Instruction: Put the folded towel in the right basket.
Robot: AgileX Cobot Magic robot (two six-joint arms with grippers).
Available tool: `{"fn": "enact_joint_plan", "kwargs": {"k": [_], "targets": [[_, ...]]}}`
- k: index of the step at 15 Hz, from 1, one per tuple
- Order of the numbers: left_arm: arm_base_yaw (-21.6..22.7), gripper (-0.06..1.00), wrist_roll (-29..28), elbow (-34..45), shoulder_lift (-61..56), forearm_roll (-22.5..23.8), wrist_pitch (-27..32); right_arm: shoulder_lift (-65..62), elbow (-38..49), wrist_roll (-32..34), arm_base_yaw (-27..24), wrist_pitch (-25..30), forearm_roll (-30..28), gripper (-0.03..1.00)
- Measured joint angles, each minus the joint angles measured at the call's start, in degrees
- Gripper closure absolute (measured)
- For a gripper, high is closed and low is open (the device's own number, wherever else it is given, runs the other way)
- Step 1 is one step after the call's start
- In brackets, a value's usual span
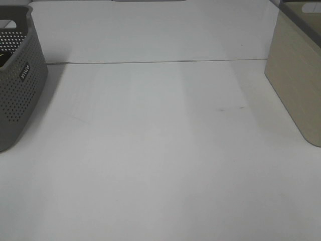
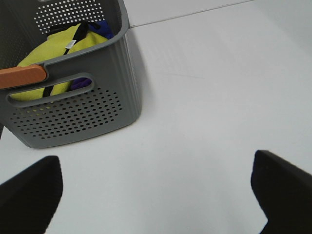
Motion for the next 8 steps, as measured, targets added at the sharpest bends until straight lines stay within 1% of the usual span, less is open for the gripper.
{"fn": "enact_joint_plan", "kwargs": {"k": [8], "targets": [[0.0,-0.04,0.0,0.0,0.0,0.0,0.0,0.0,0.0,0.0,0.0,0.0,0.0,0.12]]}}
